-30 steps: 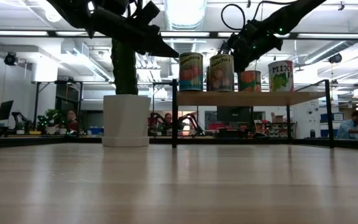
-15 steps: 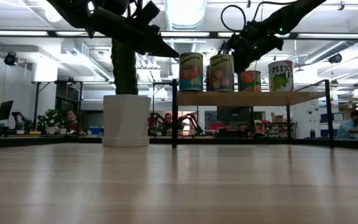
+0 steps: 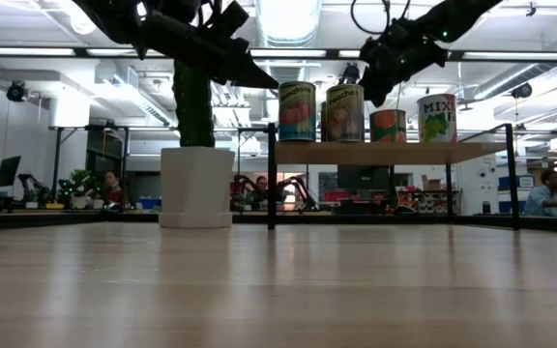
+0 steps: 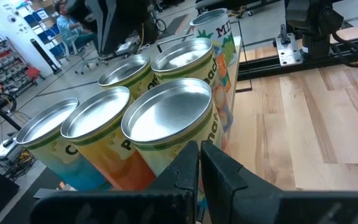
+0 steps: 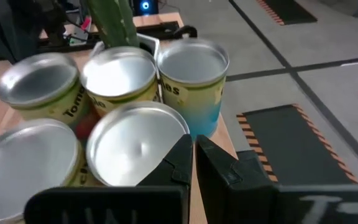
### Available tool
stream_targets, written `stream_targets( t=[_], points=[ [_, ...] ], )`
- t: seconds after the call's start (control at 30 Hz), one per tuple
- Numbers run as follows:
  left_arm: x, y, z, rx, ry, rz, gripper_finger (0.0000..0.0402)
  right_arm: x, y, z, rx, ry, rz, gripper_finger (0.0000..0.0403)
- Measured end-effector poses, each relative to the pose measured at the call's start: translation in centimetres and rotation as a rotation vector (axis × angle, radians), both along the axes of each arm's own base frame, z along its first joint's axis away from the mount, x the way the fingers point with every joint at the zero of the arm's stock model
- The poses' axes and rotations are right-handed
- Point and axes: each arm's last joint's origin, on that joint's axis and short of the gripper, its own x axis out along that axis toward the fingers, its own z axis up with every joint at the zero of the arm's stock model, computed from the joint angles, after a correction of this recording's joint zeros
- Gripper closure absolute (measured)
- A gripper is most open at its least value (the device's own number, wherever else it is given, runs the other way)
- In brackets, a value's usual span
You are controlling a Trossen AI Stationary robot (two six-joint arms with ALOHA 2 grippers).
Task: Pick and place cans onto a shelf
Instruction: Adjust the canned tomatoes on the shelf
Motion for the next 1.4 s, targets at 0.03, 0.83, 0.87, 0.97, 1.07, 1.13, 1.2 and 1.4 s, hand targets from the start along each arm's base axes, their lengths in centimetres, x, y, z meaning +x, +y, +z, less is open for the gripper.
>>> stream_targets(
  t=[0.03,0.83,0.87,0.97,1.07,1.13,1.2,1.4],
  points=[
    [0.0,0.0,0.0,0.000,-0.001,0.000,0.0401,-0.1,0.2,0.3,0.001,-0.006,-0.003,0.0394],
    [1.1,0.5,-1.0,0.014,-0.011,0.044,0.0402,-0.2,2.0,1.9,-0.024,-0.035,0.021,0.0394],
    [1.1,0.5,-1.0,0.014,-0.010,0.044,0.0402,-0.2,2.0,1.9,-0.023,-0.035,0.021,0.0394],
    [1.2,0.5,-1.0,0.015,-0.015,0.044,0.0402,-0.2,2.0,1.9,-0.023,-0.035,0.021,0.0394],
    [1.2,0.5,-0.8,0.019,-0.033,0.044,0.0402,-0.2,2.0,1.9,-0.023,-0.035,0.021,0.0394],
    [1.2,0.5,-0.6,0.024,-0.052,0.044,0.0402,-0.2,2.0,1.9,-0.023,-0.035,0.021,0.0394],
    [1.3,0.5,-0.6,0.026,-0.057,0.044,0.0402,-0.2,2.0,1.9,-0.023,-0.035,0.021,0.0394],
    [1.3,0.5,-0.6,0.025,-0.055,0.045,0.0402,-0.2,2.0,1.9,-0.023,-0.034,0.022,0.0394]
  ],
)
